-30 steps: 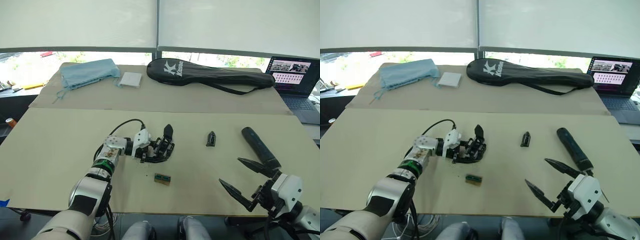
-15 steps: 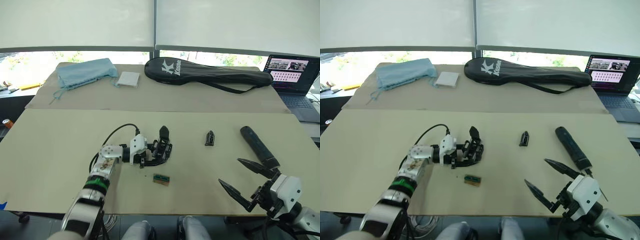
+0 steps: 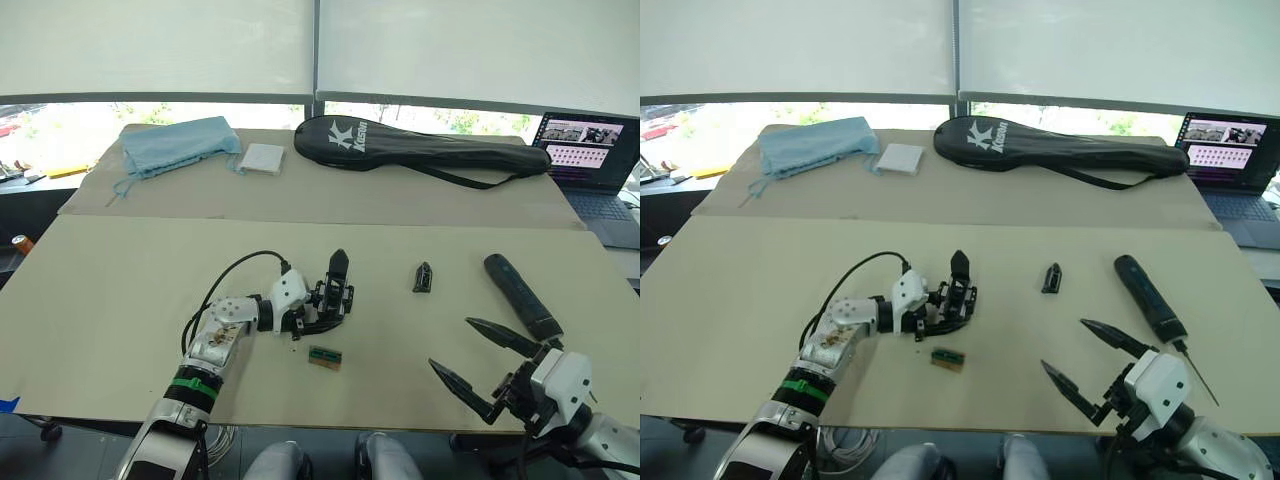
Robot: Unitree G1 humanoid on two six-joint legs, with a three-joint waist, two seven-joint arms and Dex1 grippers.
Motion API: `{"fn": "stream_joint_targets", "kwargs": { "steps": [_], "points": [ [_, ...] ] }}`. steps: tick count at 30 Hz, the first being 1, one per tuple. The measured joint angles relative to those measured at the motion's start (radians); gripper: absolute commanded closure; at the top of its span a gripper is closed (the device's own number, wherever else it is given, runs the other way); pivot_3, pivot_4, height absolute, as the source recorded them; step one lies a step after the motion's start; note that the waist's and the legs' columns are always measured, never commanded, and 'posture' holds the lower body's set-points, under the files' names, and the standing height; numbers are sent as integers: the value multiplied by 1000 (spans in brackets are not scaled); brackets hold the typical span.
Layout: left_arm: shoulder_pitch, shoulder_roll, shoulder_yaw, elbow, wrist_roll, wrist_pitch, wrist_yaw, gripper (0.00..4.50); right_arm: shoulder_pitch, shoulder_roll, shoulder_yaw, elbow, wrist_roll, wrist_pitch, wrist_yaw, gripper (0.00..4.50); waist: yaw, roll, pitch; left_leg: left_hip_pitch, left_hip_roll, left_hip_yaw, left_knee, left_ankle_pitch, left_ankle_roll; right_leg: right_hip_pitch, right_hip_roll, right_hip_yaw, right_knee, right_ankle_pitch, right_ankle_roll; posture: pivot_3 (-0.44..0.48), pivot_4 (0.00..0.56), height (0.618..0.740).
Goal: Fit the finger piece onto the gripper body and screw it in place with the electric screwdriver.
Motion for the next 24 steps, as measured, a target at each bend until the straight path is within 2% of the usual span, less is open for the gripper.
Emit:
{"fn": "stream_joint_targets", "kwargs": {
  "steps": [6,8,9,10,11,14,18,22,24],
  "points": [
    [-9,-3,-6,39,-1,-44,-3,2186,10,0,0,0,-1,0,0,0,1,0,0,4,0,0,0,0,0,4,0,0,-1,0,0,0,150,740],
    [-9,-3,-6,40,-4,-41,-8,1151,9,0,0,0,-3,-1,-1,0,1,0,0,5,0,0,0,0,0,4,0,0,-1,0,0,0,150,740],
    [-9,-1,-6,40,-11,-41,-15,853,9,0,0,0,-5,-1,-1,0,0,0,0,5,0,0,-1,0,0,4,0,0,-1,0,0,0,150,740],
    [-7,1,-7,40,-19,-41,-23,304,10,0,0,0,-5,-1,-2,0,-1,0,0,5,0,0,-1,0,0,4,0,0,-1,0,0,0,150,740],
    [-4,3,-6,40,-24,-43,-30,60,12,0,0,-2,-4,-1,-4,0,-1,0,0,5,0,0,-1,0,0,4,0,0,-1,0,0,0,150,740],
    [17,23,0,34,-46,-62,-39,60,55,21,-8,-32,3,-5,-8,0,-1,1,0,5,1,0,-2,0,-1,4,0,1,-1,0,-1,0,150,740],
    [54,94,46,31,-98,-67,-69,60,161,77,-23,-66,9,-32,-22,0,-17,2,-1,10,3,0,-5,0,-4,6,1,2,0,-1,-2,0,150,740],
    [99,201,160,40,-237,-15,-193,60,234,162,-31,-67,6,-48,-74,0,-30,2,-1,11,5,1,-4,-2,-9,4,2,3,4,-3,-5,0,150,740],
    [97,288,188,27,-264,10,-241,60,230,174,-24,-44,-30,-84,-81,0,-27,0,0,11,5,1,-4,-2,-9,4,2,2,5,-3,-5,0,150,740]
  ]
}}
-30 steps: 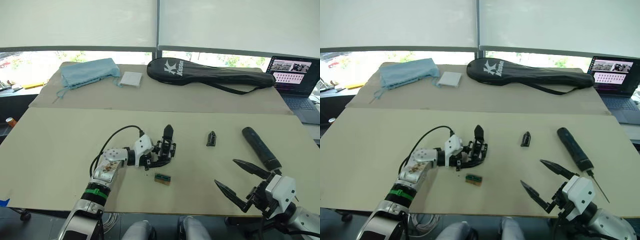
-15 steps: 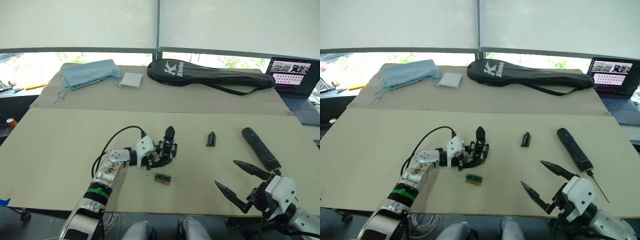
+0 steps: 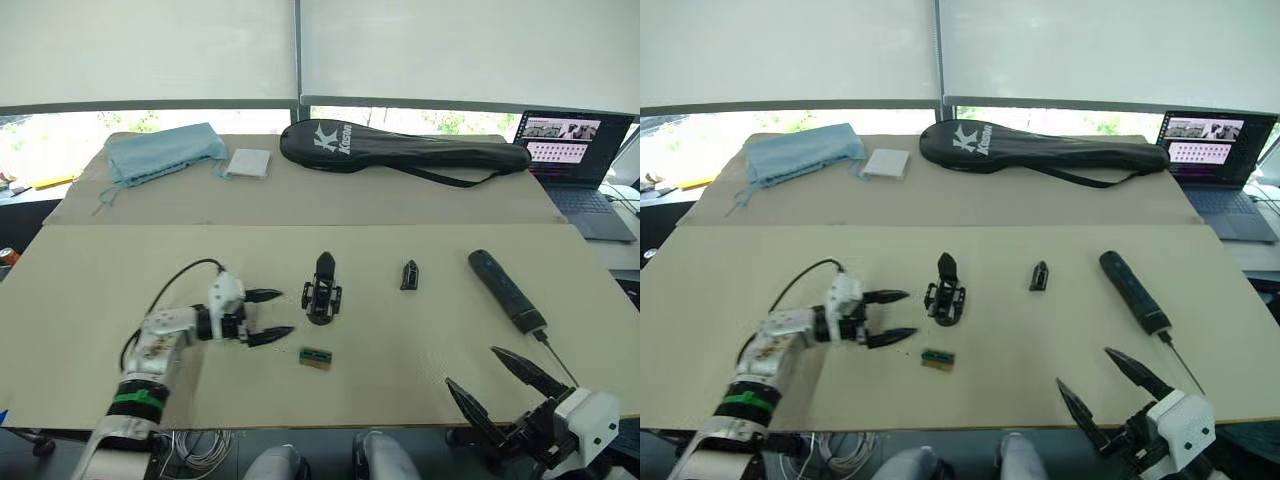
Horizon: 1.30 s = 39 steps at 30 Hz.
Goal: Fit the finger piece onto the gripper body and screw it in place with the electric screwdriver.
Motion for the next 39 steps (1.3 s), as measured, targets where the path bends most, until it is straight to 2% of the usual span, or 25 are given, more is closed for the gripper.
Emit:
{"fn": "stream_joint_targets", "kwargs": {
  "steps": [3,6,8,12,17,18,22,23,25,27,30,33,35,39],
  "points": [
    [-33,107,50,-59,-40,90,-31,60,-3,5,7,53,-40,-21,-9,0,6,1,1,0,-1,0,0,0,1,-2,0,-2,0,0,0,0,150,740],
    [-85,111,101,-163,-131,198,-20,60,-53,-11,8,23,-39,32,-55,0,14,2,2,0,-2,0,1,-1,0,-1,-2,-2,0,-1,1,0,150,740],
    [-96,108,102,-246,-175,257,-14,60,-103,-57,10,-42,-30,153,-105,0,9,2,2,0,-3,0,1,-1,0,0,-2,-1,2,-1,1,0,150,740],
    [-96,109,96,-351,-219,362,9,60,-264,-170,2,-137,77,537,-264,0,-4,1,2,0,-2,0,1,1,-4,0,-1,0,4,-2,-1,0,150,740],
    [-141,99,93,-427,-250,437,55,60,-667,-389,-1,-147,336,1076,-430,0,-2,1,3,-1,-1,0,0,3,-4,-1,-2,0,5,-1,-4,0,150,740],
    [-151,100,93,-433,-250,440,59,60,-807,-429,10,-131,387,1228,-469,0,-3,1,4,-1,0,0,0,4,-2,-2,-1,0,5,-1,-5,0,150,740],
    [-169,73,83,-441,-250,460,91,60,-1252,-417,79,25,478,1650,-555,0,0,0,4,-7,1,-1,0,5,1,-5,-1,-2,4,-2,-6,0,150,740],
    [-168,68,80,-441,-250,460,94,60,-1306,-422,112,68,488,1706,-566,0,2,0,4,-9,2,-1,0,5,1,-7,-1,-3,4,-2,-6,0,150,740],
    [-160,68,79,-440,-246,458,97,60,-1383,-427,193,189,527,1774,-606,0,7,0,4,-18,1,-2,3,5,2,-15,-2,-4,6,-2,-6,0,150,740],
    [-152,65,73,-439,-240,454,100,60,-1466,-368,230,352,538,1791,-666,0,0,0,3,-22,-3,-1,5,6,2,-20,-2,-4,7,0,-4,0,150,740],
    [-143,65,56,-440,-229,440,96,60,-1588,-312,247,542,567,1791,-738,0,-10,0,4,-24,-5,-1,3,6,3,-20,-1,-9,7,1,-2,0,150,740],
    [-139,65,55,-438,-224,429,95,60,-1684,-296,273,663,571,1791,-794,0,-14,0,4,-23,-6,-2,3,6,3,-19,0,-17,7,1,-1,0,150,740],
    [-134,63,52,-437,-220,428,96,60,-1741,-259,275,758,563,1791,-848,0,-19,0,4,-21,-7,-2,2,7,1,-17,0,-19,7,1,-1,0,150,740],
    [-129,54,42,-439,-206,427,105,60,-1797,-148,193,956,561,1791,-1003,0,-27,1,4,-20,-7,-1,0,12,-7,-16,0,-20,6,1,-2,0,150,740]
  ]
}}
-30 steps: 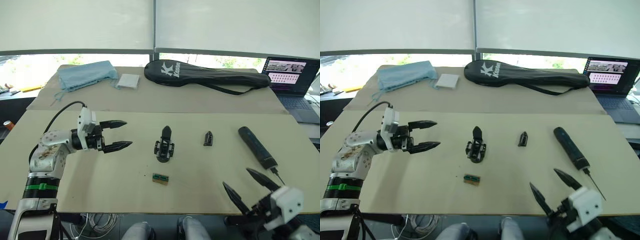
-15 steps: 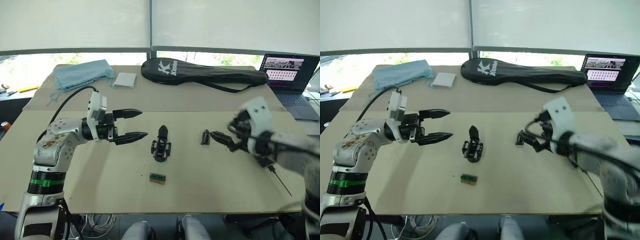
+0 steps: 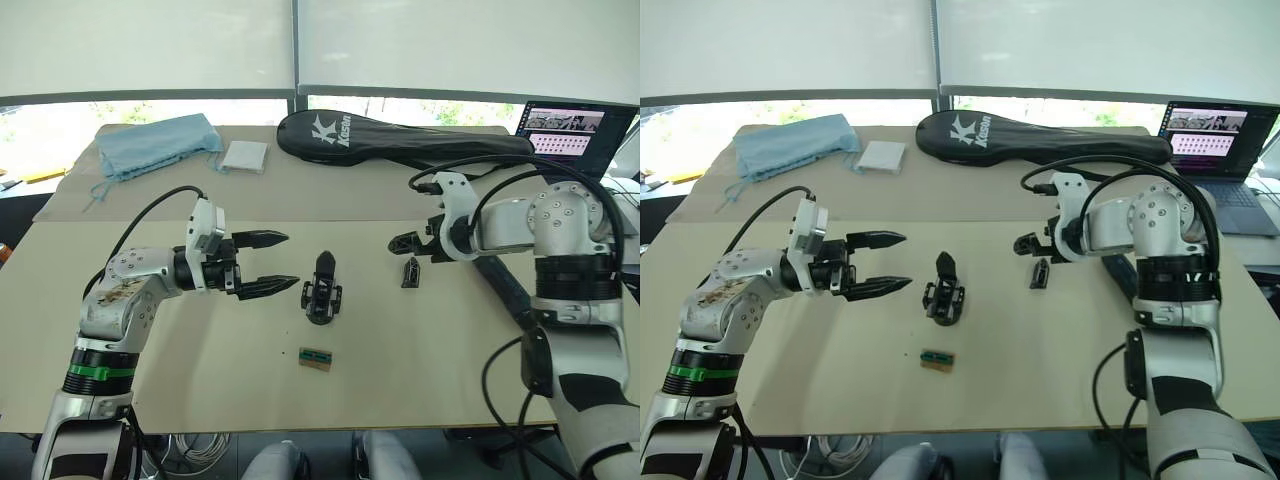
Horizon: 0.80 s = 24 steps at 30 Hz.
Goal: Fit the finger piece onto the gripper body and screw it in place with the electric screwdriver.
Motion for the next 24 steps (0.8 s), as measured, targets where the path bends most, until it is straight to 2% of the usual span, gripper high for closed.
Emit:
{"fn": "stream_joint_targets", "kwargs": {
  "steps": [7,13,16,21,24],
  "points": [
    [4,-1,1,-4,2,-17,13,60,7,49,28,41,62,0,-169,0,-10,2,1,3,3,0,-1,3,-6,-1,-1,0,1,-2,-8,0,150,740],
    [47,-2,2,-45,0,-17,32,60,37,93,12,39,45,0,-242,0,-20,2,1,3,7,0,-1,4,-6,-2,0,2,2,-2,-10,0,150,740],
    [68,-1,3,-70,0,-15,47,60,98,132,12,-7,38,-1,-284,0,-20,2,1,2,7,0,-1,4,-6,-2,0,8,2,-2,-10,0,150,740],
    [80,2,20,-96,-2,-7,65,60,120,155,-4,-44,32,-1,-323,0,-20,2,1,2,7,-1,-1,4,-5,-2,0,10,3,-2,-10,0,150,740],
    [84,2,20,-102,-2,4,69,0,121,173,-36,-45,8,-1,-334,815,-20,2,1,2,8,0,-1,3,-4,-2,0,11,3,-1,-10,0,150,740]
  ]
}}
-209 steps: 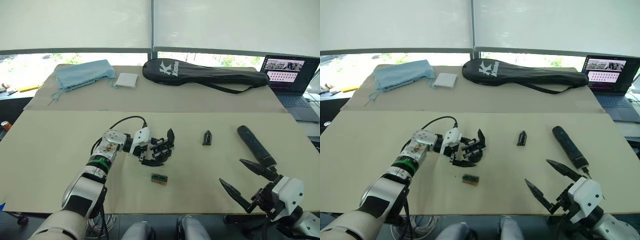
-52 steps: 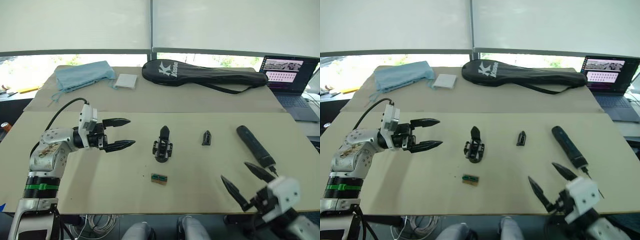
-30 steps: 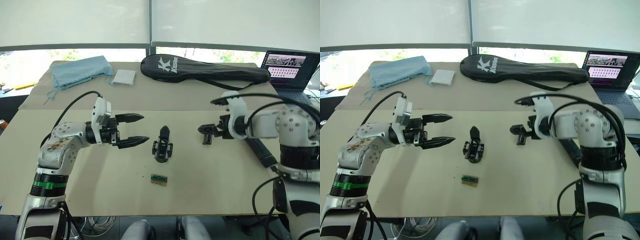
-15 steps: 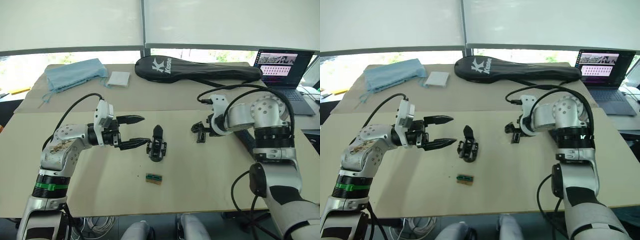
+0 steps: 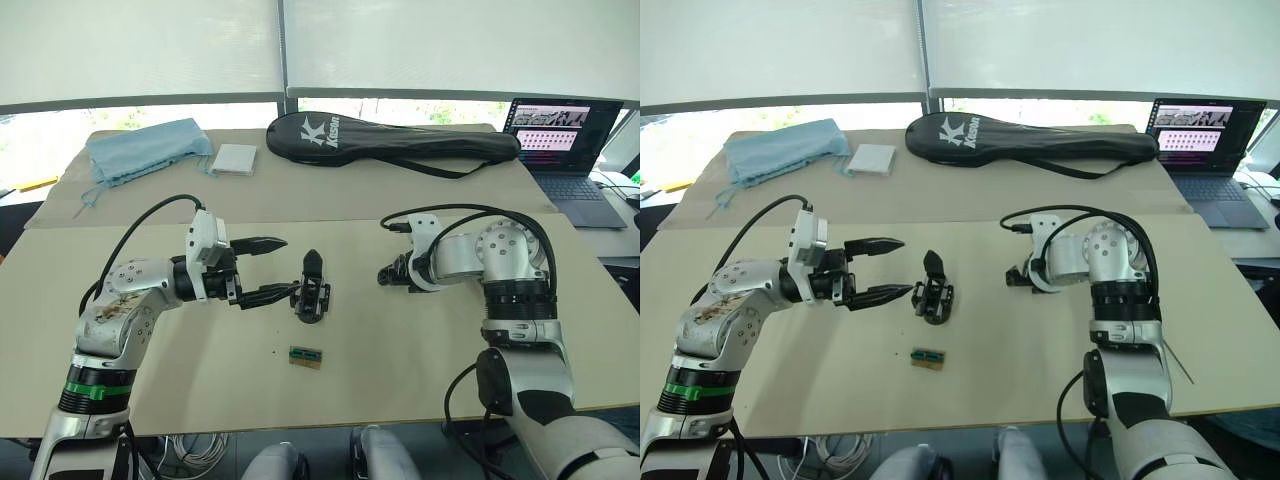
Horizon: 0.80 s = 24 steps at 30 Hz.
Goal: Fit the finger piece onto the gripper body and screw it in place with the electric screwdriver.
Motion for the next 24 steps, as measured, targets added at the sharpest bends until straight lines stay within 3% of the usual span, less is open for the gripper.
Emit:
{"fn": "stream_joint_targets", "kwargs": {
  "steps": [5,8,13,18,24],
  "points": [
    [1,0,0,-1,0,2,4,0,1,25,-31,-2,-41,0,-10,2626,-3,0,0,0,1,0,0,-1,1,0,1,1,0,0,0,0,150,740],
    [1,0,0,-1,0,2,5,0,8,36,-33,-18,-57,-1,-9,3403,-6,0,0,0,2,0,0,-1,2,0,1,1,0,0,0,0,150,740],
    [1,0,1,-1,-3,4,10,0,35,48,-30,-74,-65,-2,7,3399,-6,0,0,0,2,0,0,-1,3,-1,1,2,0,0,-1,0,150,740],
    [-12,-23,63,-7,-91,79,89,0,75,34,-34,-273,-89,-4,120,3399,-1,0,0,-4,2,0,0,-2,3,-4,1,1,1,0,0,0,150,740],
    [-73,-100,190,-18,-309,287,311,0,132,-184,87,-596,-174,-252,422,3399,20,0,0,-4,1,0,1,-3,5,-2,2,1,-1,1,2,0,150,740]
  ]
}}
